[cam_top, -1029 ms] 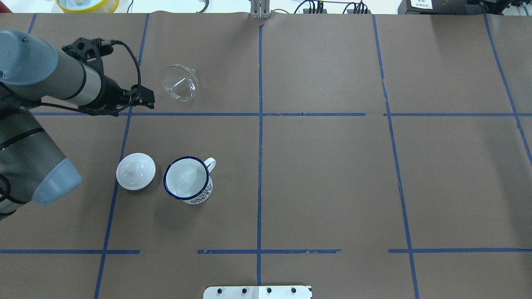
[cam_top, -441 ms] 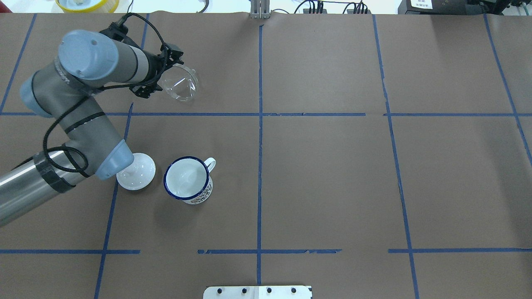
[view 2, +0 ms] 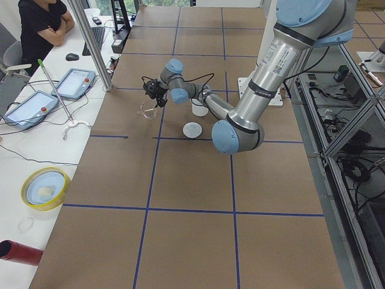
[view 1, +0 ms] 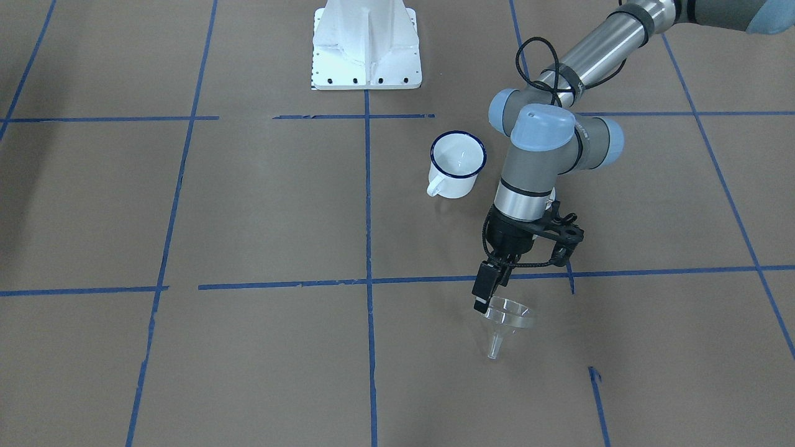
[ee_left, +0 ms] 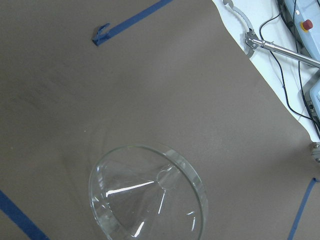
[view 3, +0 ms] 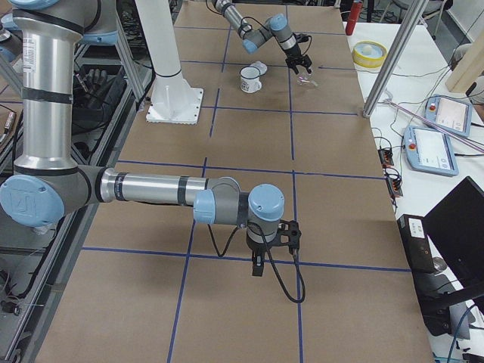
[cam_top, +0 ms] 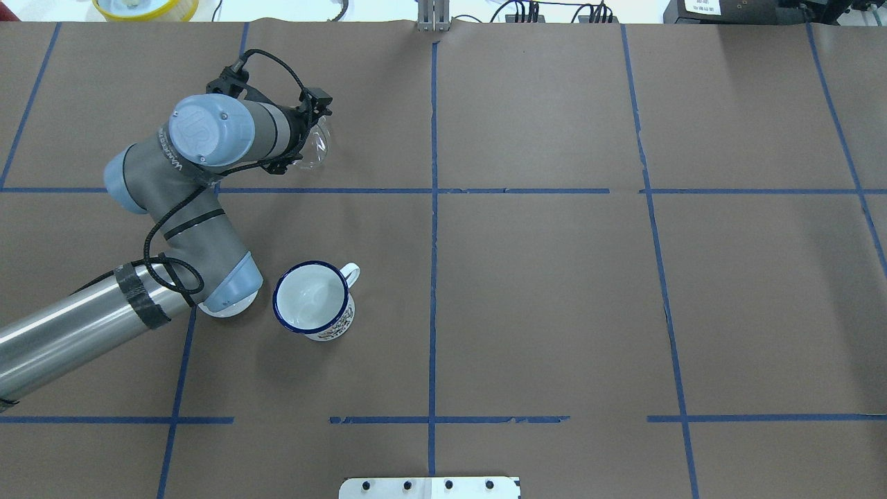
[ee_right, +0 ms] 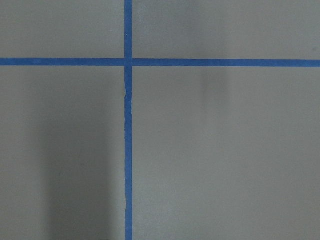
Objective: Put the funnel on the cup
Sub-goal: 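Grasp the glass funnel with the left gripper and lift it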
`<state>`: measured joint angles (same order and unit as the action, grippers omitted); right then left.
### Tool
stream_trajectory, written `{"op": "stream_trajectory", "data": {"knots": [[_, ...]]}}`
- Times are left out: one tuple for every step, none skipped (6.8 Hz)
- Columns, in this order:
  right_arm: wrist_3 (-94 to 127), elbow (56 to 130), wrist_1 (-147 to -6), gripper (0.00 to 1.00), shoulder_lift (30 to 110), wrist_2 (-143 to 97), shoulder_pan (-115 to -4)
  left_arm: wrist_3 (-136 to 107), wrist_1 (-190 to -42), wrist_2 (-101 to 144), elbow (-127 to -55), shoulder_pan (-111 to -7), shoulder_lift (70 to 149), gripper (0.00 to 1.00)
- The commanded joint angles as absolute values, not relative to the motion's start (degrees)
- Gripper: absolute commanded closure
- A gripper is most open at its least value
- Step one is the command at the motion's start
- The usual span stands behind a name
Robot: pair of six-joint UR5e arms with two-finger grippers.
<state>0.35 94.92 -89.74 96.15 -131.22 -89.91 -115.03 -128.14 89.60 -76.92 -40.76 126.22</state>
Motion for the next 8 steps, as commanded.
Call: {"op": "stream_trajectory", "data": {"knots": [[0.35, 94.92, -89.74, 0.00, 96.15, -131.22, -89.91, -114.53, -130.52, 87.45, -73.74, -40.43, 127.62, 0.11], [0.35, 94.92, -89.74, 0.00, 96.15, -131.22, -89.91, -113.56, -130.60, 87.45, -73.74, -40.52, 127.62, 0.27], [0.35, 94.92, -89.74, 0.00, 96.15, -131.22, -89.91, -113.47, -130.61, 87.45, -73.74, -40.78, 127.62, 0.65], [0.35, 94.92, -89.74, 0.00, 96.15, -131.22, -89.91, -113.21, -130.61, 87.45, -73.74, -40.96, 127.53, 0.92], [0.35, 94.92, -89.74, 0.00, 96.15, -131.22, -89.91, -111.55, -131.56, 87.45, -74.00, -41.22, 127.27, 1.00], [0.35, 94.92, -89.74, 0.00, 96.15, -131.22, -89.91, -111.27, -132.79, 87.45, -74.35, -41.66, 127.09, 1.00], [0.35, 94.92, -89.74, 0.00, 96.15, -131.22, -89.91, -111.10, -132.80, 88.23, -77.49, -43.05, 126.92, 1.00], [0.35, 94.92, -89.74, 0.00, 96.15, -131.22, -89.91, -111.09, -132.37, 92.16, -82.22, -44.20, 124.83, 1.00]]}}
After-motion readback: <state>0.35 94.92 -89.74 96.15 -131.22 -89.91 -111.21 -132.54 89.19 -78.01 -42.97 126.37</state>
